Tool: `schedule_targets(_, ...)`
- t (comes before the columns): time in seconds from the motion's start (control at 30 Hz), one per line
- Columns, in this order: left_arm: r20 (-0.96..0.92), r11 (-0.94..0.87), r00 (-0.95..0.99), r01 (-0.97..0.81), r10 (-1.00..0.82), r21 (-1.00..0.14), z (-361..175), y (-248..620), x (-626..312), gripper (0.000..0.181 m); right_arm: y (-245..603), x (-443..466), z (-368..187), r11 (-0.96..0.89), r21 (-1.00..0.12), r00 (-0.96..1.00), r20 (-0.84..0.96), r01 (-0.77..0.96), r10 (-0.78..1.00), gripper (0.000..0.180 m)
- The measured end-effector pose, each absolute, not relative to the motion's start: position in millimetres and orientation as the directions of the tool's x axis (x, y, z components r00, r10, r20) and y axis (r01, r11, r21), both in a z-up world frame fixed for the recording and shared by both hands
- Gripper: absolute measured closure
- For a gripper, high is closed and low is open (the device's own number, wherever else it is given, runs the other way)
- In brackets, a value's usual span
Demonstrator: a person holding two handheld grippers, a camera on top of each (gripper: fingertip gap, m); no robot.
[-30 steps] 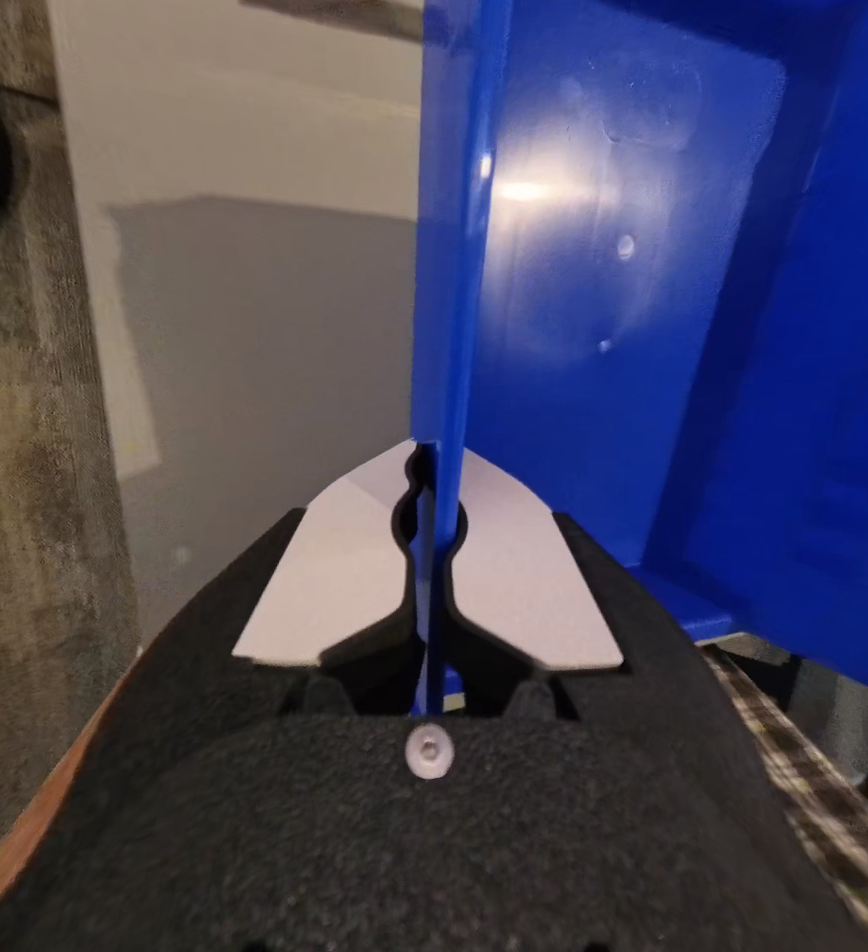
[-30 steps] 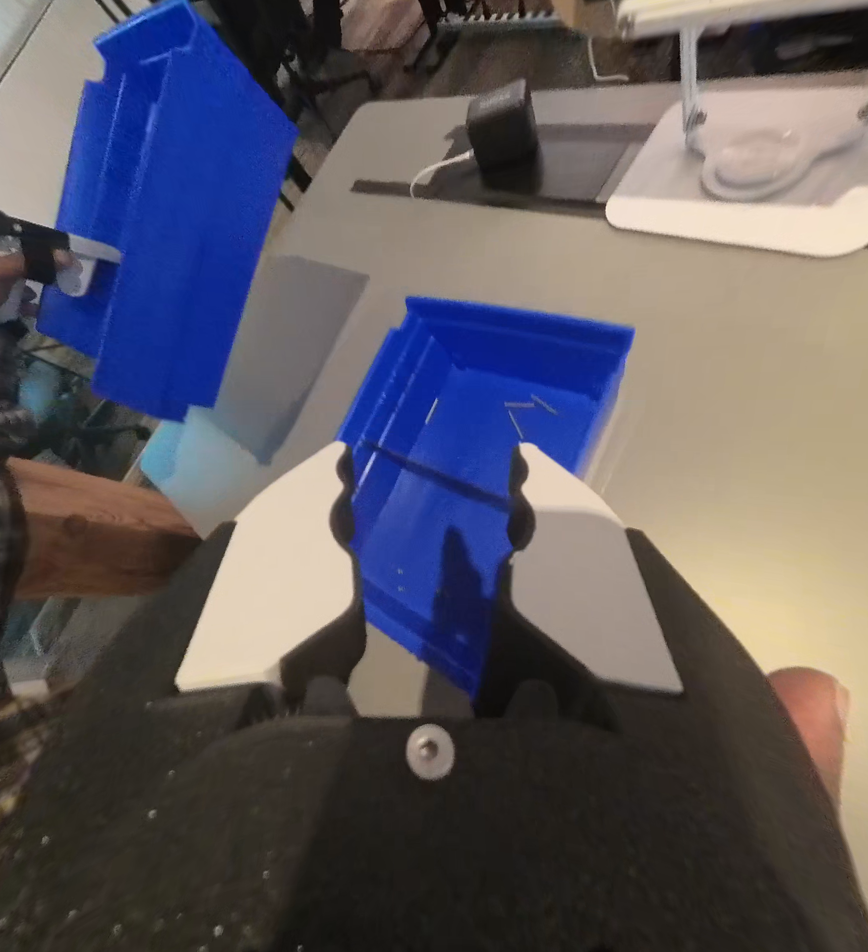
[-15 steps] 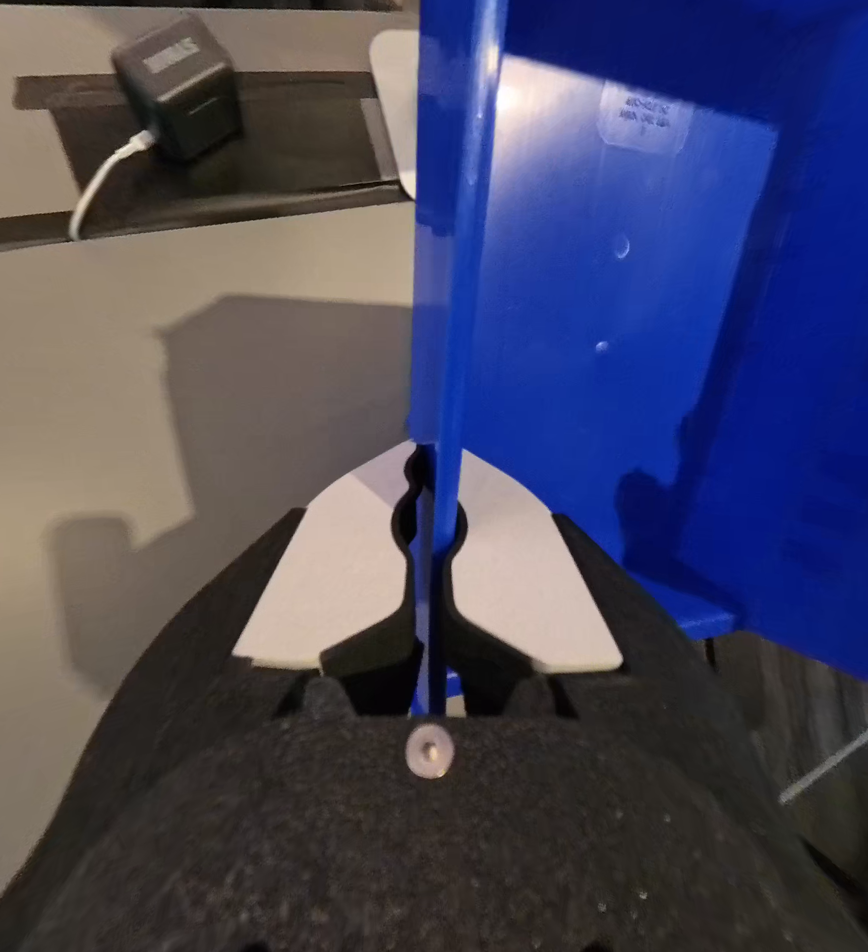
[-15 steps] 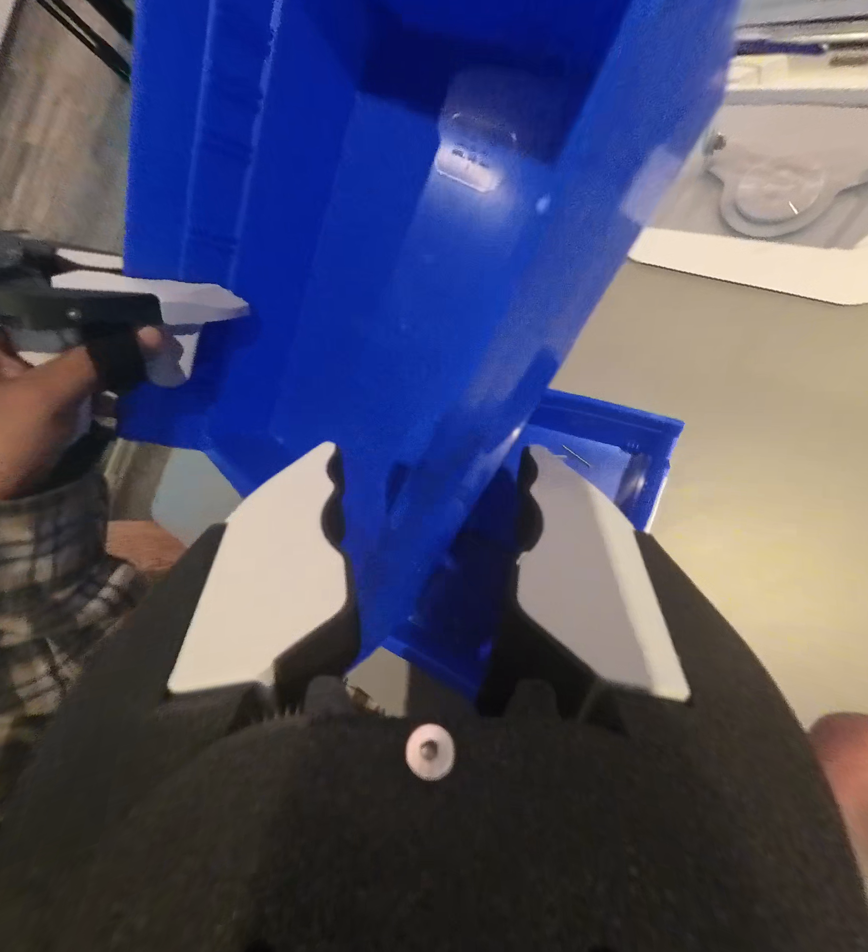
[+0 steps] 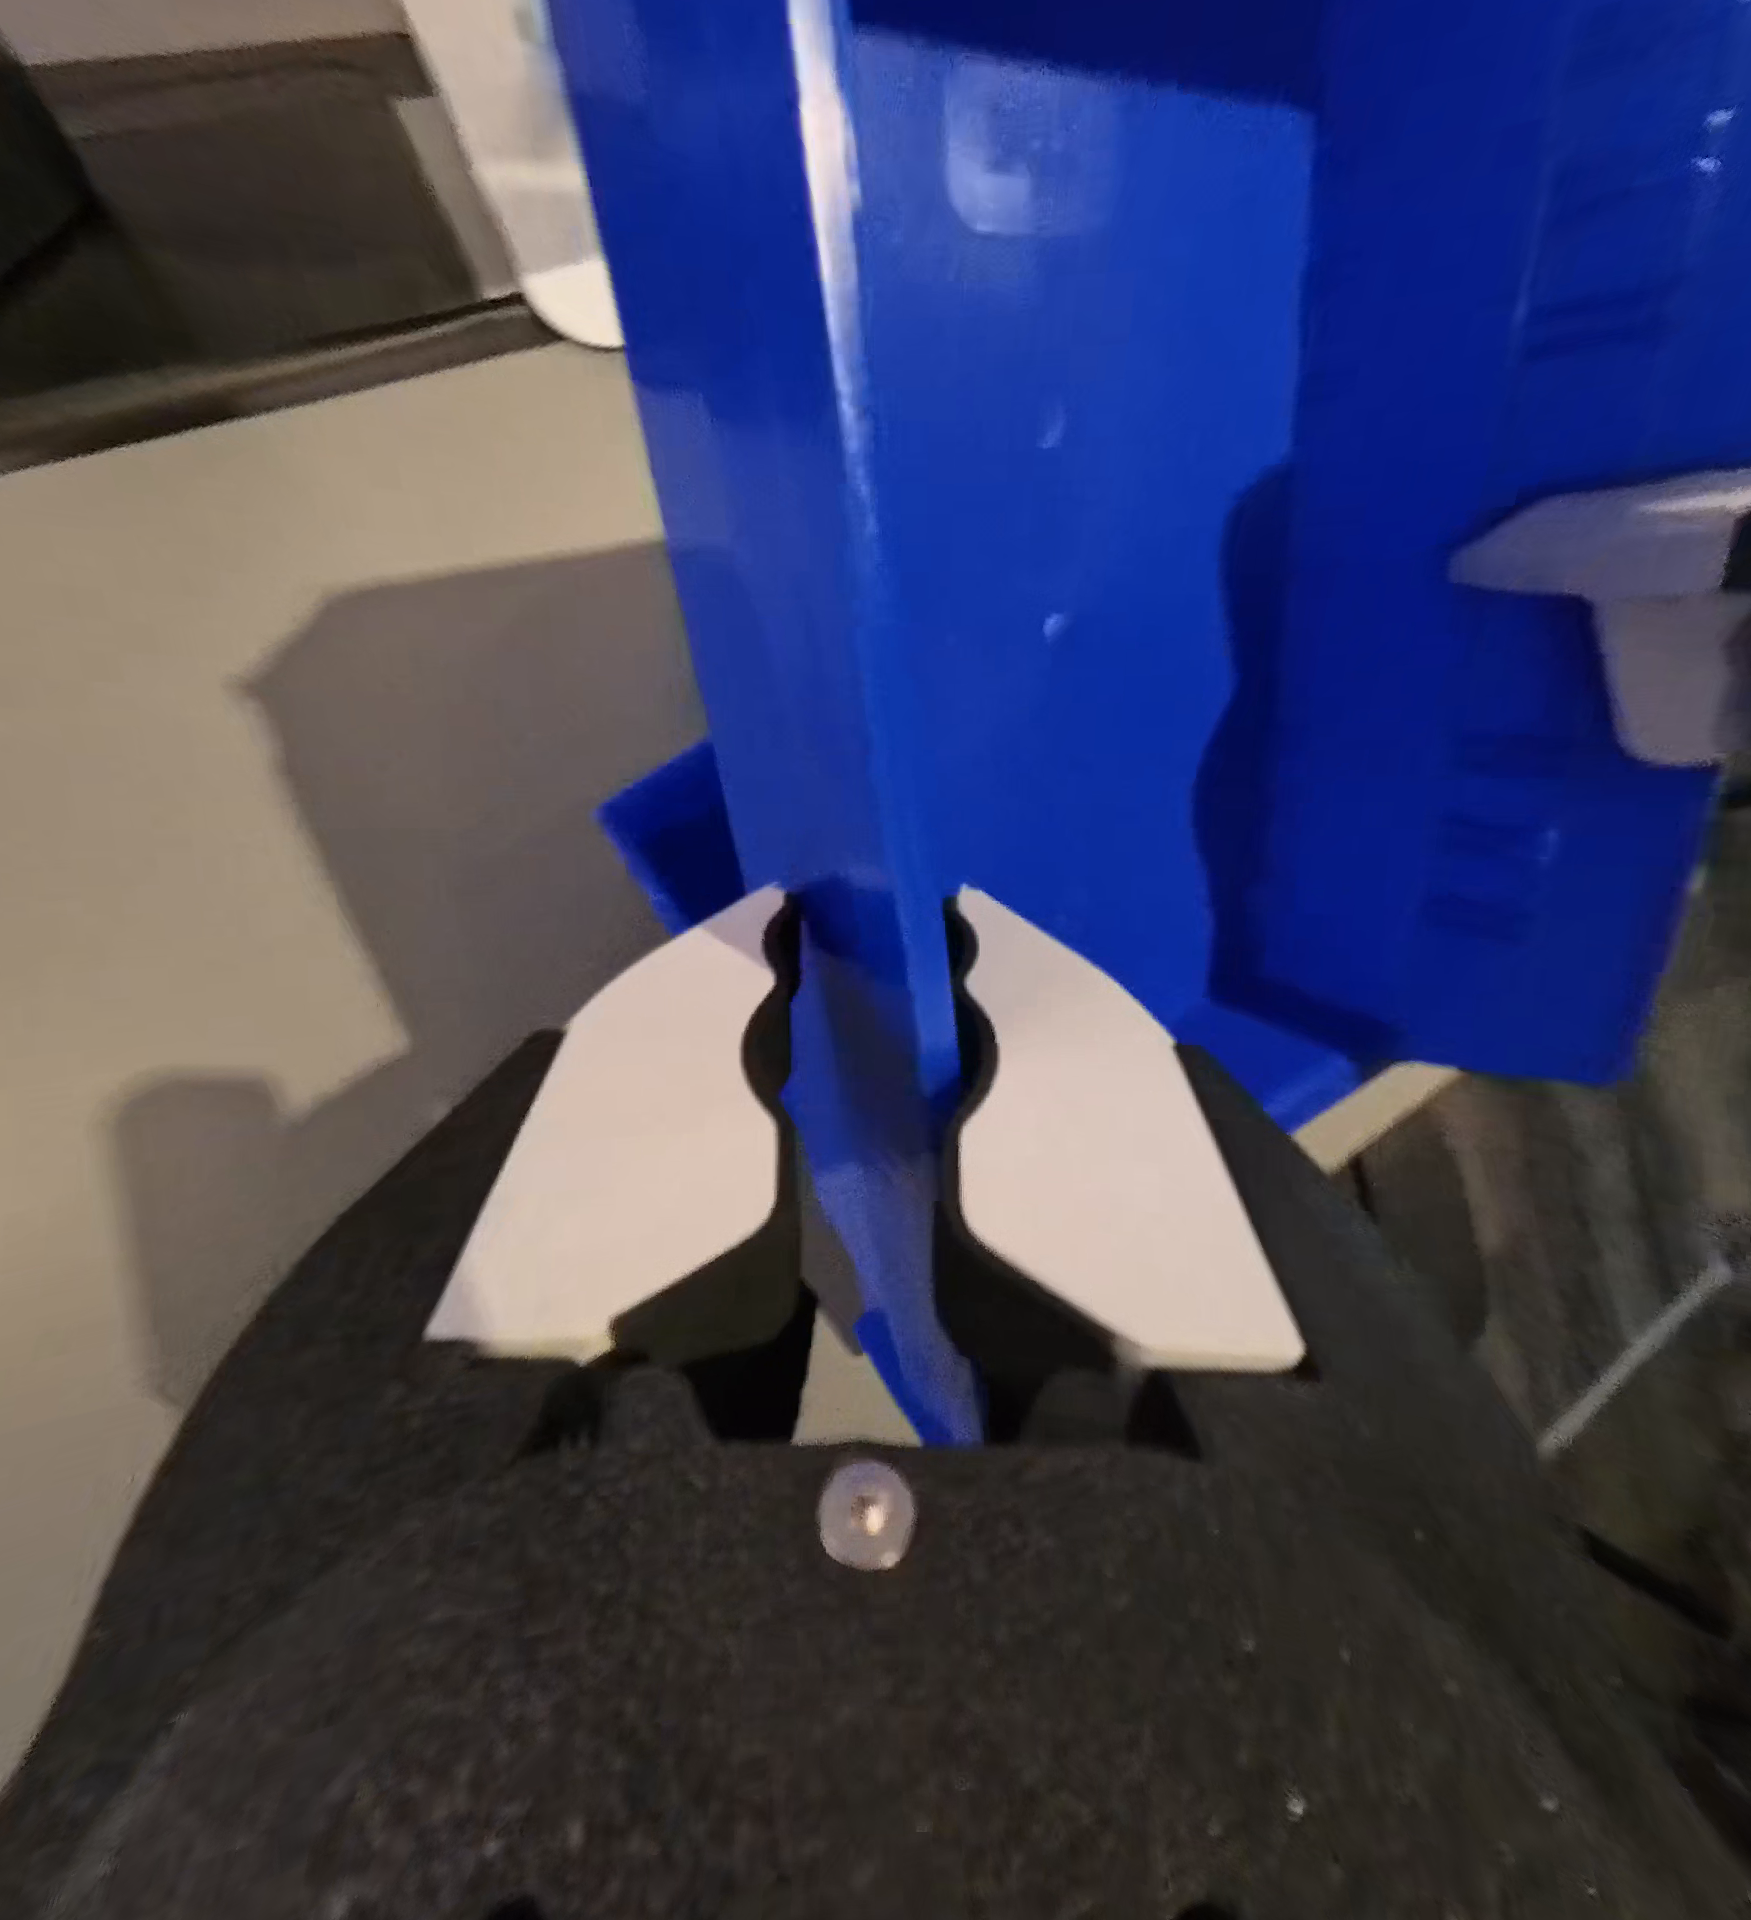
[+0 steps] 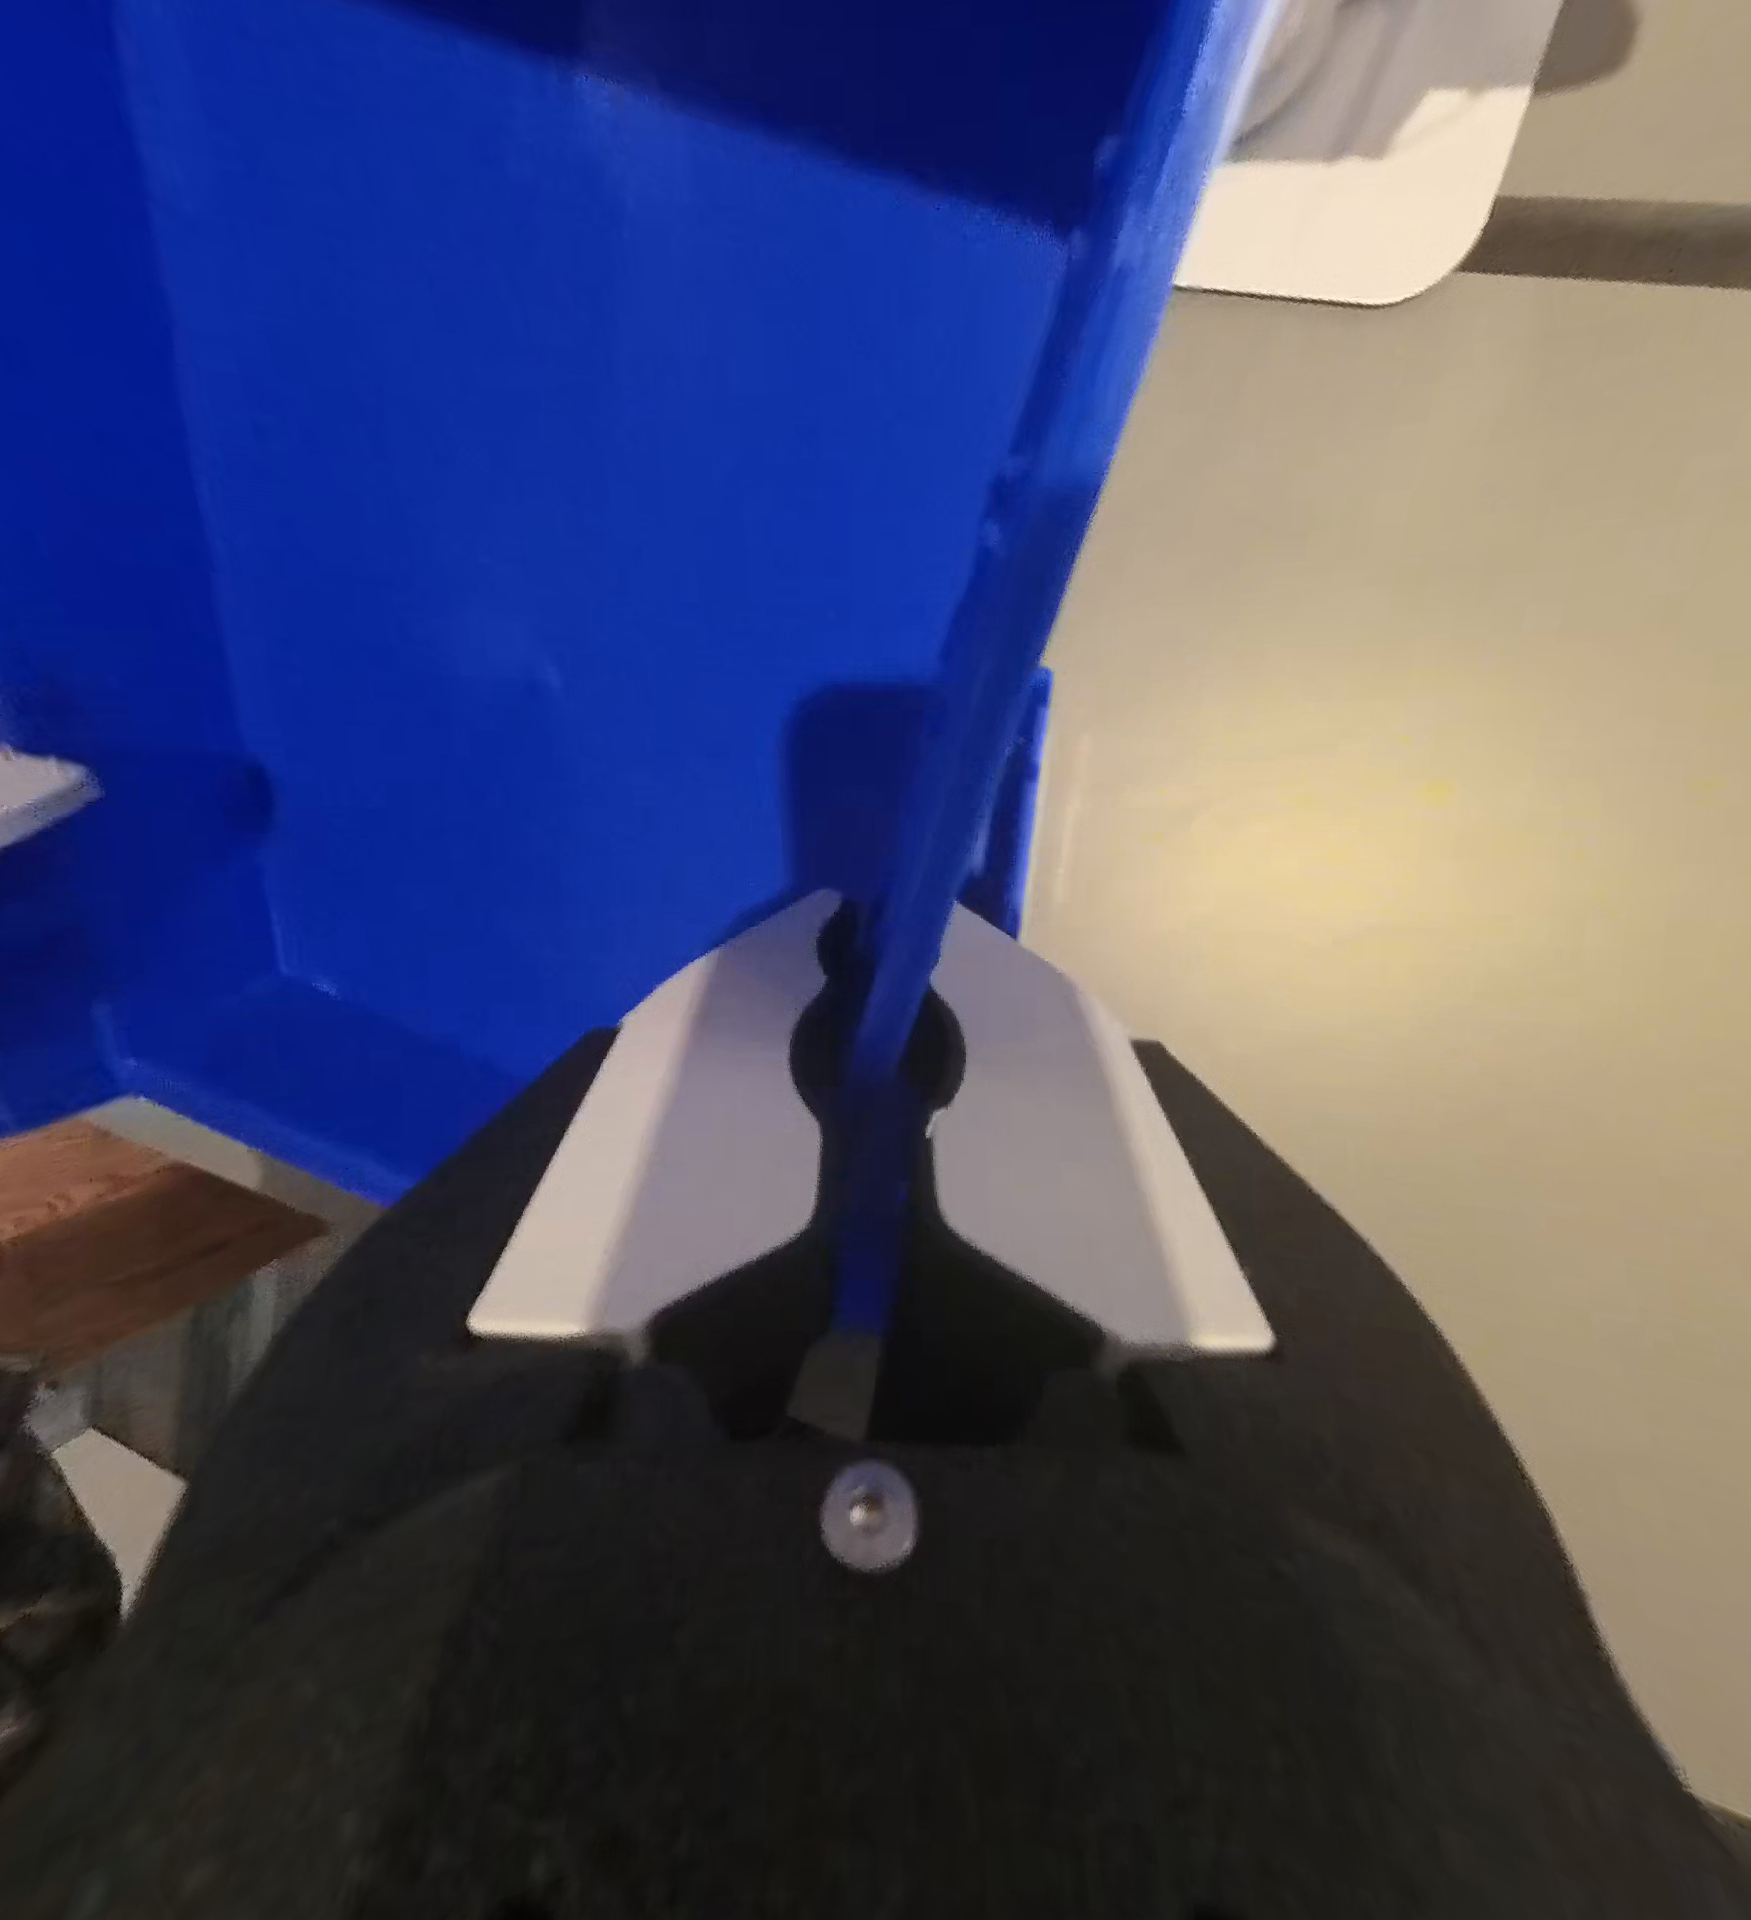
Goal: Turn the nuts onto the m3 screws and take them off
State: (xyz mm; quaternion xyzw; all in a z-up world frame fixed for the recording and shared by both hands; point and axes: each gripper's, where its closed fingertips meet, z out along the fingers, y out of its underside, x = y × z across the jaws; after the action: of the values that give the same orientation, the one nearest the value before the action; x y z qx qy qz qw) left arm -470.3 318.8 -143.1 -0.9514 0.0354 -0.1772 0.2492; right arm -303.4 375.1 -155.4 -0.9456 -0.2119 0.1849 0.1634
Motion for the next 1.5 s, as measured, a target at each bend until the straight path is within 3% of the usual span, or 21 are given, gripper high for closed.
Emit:
schedule_targets(0.17,0.575,-0.841,0.763,0.076,-0.296,-0.535,-110.7,312.6,-423.8,0.131,388.0,-268.3,-139.4,-0.875,-0.363,0.853,-0.291,0.32,0.432,0.173)
schedule_targets(0.37,0.658,-0.768,0.613,0.125,-0.438,-0.628,-74.8,290.8,-416.0,0.105,399.1,-205.0,-130.9,-0.876,-0.338,0.868,-0.242,0.344,0.434,0.173)
schedule_targets(0.63,0.699,-0.713,0.47,0.187,-0.539,-0.676,-83.5,223.2,-453.3,0.107,413.3,-80.1,-153.8,-0.919,-0.288,0.924,-0.192,0.27,0.332,0.174)
schedule_targets(1.0,0.751,-0.721,0.49,0.305,-0.442,-0.623,-151.5,175.3,-512.8,0.112,433.1,85.2,-253.1,-0.979,-0.168,0.983,-0.124,0.116,0.138,0.173)
schedule_targets(1.23,0.761,-0.745,0.514,0.305,-0.396,-0.593,-177.1,181.3,-512.6,0.113,438.6,129.5,-314.6,-0.993,-0.08,0.989,-0.115,0.083,0.092,0.173)
schedule_targets(1.5,0.759,-0.755,0.526,0.293,-0.385,-0.586,-188.1,193.6,-499.7,0.114,444.0,156.4,-332.3,-0.99,-0.069,0.984,-0.123,0.12,0.127,0.174)
